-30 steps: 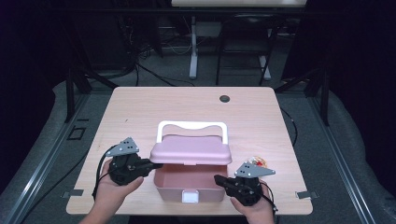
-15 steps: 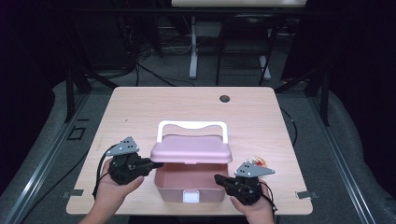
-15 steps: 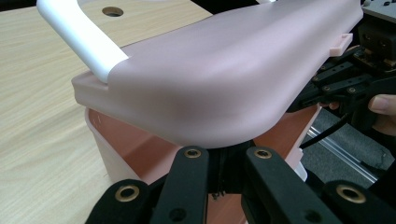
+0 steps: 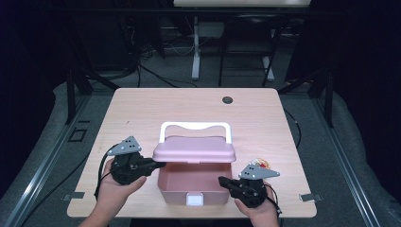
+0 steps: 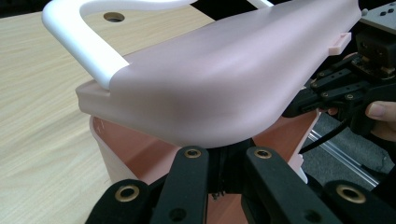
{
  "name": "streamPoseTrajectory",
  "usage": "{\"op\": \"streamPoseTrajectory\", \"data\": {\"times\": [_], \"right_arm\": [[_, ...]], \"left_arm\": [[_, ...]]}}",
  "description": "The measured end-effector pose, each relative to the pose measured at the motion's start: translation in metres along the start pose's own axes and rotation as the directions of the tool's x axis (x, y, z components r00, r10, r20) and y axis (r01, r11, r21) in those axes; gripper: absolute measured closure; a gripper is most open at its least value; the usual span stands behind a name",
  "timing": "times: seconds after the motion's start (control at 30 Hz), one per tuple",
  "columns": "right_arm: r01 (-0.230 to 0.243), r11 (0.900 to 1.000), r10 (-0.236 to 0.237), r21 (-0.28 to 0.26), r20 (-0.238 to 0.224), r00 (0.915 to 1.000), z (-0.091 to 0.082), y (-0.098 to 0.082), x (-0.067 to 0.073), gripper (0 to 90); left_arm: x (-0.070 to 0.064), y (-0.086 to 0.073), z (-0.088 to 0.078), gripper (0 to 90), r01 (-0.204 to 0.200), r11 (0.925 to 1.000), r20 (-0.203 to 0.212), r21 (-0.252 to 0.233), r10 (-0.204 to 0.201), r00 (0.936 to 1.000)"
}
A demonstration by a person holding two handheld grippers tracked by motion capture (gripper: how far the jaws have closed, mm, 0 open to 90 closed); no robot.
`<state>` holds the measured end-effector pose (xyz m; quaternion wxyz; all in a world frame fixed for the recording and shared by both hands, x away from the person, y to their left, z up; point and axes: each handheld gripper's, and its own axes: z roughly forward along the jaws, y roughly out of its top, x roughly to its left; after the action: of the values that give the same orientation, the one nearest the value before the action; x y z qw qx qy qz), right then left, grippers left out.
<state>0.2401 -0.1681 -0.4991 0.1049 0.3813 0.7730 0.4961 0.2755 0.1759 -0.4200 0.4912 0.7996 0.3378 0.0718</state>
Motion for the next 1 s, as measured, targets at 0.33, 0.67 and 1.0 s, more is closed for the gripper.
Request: {"op": "streamPoseTrajectory", "data": {"times": [0.33,0.67,1.0], "right_arm": [[0.001,1.000,-0.001,-0.002,-0.001,1.0000,0.000,-0.001,0.000,90.0],[0.007,1.000,-0.007,-0.008,-0.003,1.0000,-0.001,-0.002,0.000,90.0],[0.008,1.000,-0.008,-0.011,-0.004,1.0000,-0.001,-0.003,0.000,90.0]], "left_arm": [[0.002,0.005,-0.001,89.6,0.007,1.0000,-0.002,-0.002,-0.007,1.0000],[0.004,0.012,-0.002,89.6,0.010,1.0000,-0.006,0.002,-0.010,0.9999],[0.008,0.019,-0.002,89.6,0.015,0.9999,-0.009,-0.004,-0.015,0.9998]]}}
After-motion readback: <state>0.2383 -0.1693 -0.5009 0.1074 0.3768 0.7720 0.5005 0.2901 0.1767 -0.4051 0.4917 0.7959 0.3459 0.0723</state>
